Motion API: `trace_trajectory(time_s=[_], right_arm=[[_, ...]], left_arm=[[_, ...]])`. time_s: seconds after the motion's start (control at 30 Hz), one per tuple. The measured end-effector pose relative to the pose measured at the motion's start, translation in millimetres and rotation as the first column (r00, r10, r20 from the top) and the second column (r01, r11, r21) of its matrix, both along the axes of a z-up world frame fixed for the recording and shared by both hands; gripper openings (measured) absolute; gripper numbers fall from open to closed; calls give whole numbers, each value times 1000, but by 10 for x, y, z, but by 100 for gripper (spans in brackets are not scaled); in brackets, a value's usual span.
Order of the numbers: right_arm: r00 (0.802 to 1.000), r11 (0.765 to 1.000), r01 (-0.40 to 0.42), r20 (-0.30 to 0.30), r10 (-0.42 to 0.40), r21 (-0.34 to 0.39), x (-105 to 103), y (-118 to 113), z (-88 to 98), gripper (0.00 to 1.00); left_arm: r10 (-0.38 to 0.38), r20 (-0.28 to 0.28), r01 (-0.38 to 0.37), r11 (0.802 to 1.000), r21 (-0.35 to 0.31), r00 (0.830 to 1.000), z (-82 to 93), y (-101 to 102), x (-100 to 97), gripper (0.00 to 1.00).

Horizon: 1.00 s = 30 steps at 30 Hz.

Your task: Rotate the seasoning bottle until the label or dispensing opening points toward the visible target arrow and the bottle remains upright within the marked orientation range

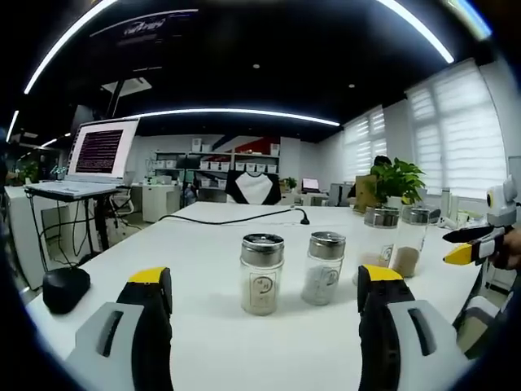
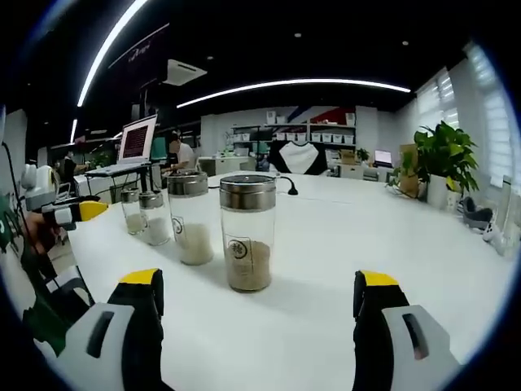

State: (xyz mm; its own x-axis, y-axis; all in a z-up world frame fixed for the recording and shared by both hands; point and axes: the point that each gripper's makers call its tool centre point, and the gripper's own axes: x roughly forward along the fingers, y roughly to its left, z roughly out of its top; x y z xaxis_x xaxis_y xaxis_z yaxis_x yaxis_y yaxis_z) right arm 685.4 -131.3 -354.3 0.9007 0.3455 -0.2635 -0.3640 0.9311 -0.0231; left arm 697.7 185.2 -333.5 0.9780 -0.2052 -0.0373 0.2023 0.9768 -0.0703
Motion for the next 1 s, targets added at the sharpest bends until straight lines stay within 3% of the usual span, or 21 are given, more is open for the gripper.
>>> trace_trajectory(time_s=[0.23,0.3,0.33,0.43,1.0], right_arm=[[1000,1000,-2,2,2,2,-62,-75,-10,99],[999,996,-50,11,50,76,-99,30,40,99],[998,995,-55,19,53,79,-100,38,56,99],[998,998,-56,30,55,29,-112,53,60,99],[998,998,-52,20,51,20,-58,27,-39,99]], left_arm=[[0,5,0,1000,11,1000,-12,-2,-63,99],[7,4,-7,1000,22,1000,-18,6,-66,99],[4,4,-4,1000,23,1000,-21,-6,-67,99],[-9,4,9,1000,21,1000,-30,-55,-79,99],[0,-8,0,1000,16,1000,-80,21,-60,98]])
